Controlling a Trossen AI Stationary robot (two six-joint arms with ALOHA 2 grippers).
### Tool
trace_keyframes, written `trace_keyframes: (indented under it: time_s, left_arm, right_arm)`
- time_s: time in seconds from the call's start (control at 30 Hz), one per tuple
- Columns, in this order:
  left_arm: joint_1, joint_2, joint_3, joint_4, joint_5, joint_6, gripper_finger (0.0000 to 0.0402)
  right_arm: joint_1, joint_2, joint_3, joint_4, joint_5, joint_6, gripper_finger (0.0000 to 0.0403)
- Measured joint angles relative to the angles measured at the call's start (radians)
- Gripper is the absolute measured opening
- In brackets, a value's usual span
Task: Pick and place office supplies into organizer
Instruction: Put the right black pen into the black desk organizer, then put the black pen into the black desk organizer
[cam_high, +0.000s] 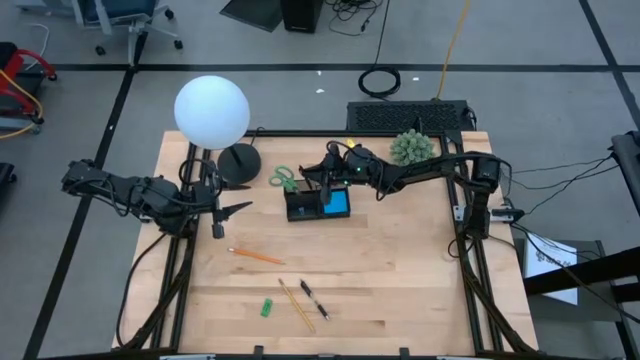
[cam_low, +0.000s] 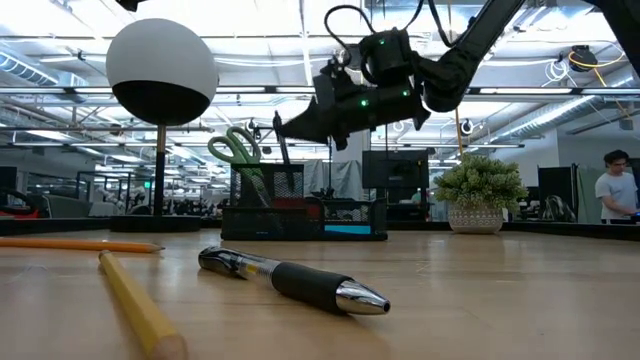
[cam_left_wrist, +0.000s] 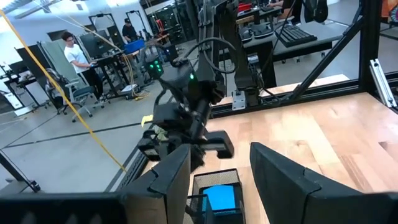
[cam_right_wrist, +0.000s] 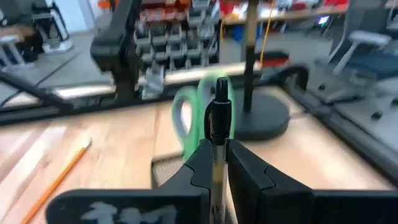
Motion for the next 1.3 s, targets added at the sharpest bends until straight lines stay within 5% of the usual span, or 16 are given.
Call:
trace_keyframes:
  time_s: [0.7,1.3]
  left_arm:
    - [0.0,0.0,0.0,0.015,0.0,0.027,0.0172]
    - [0.0,0.0,0.001,0.019,0.0,0.036,0.0172]
  right_arm:
    - [-0.005,0.03,-0.001,-0.054,0.0,0.016,0.0022]
    - [-0.005,0.03,-0.001,-0.048,0.0,0.031,0.0071]
